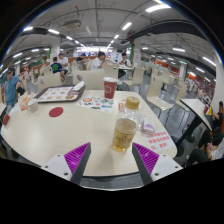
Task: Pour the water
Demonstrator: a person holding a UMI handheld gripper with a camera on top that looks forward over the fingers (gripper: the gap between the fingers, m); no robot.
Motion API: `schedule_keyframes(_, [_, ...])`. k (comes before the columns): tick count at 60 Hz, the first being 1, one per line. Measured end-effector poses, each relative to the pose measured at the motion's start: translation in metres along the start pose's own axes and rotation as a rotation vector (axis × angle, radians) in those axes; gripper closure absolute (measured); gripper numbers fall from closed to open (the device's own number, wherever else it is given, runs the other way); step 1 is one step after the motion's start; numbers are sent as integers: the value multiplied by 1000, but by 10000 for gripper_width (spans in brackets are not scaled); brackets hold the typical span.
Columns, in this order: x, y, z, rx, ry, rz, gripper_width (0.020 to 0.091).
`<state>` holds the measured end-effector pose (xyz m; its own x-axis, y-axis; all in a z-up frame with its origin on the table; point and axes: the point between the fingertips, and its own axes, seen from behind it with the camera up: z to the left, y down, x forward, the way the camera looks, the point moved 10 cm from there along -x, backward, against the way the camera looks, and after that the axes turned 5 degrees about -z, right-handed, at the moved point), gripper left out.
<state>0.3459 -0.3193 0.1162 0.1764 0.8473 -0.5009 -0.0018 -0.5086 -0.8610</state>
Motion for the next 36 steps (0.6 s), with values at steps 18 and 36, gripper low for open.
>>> schedule_keyframes(18, [83,-13,-41,66,32,-69,397])
schedule_keyframes(36, [98,-15,-33,78,42,-97,700])
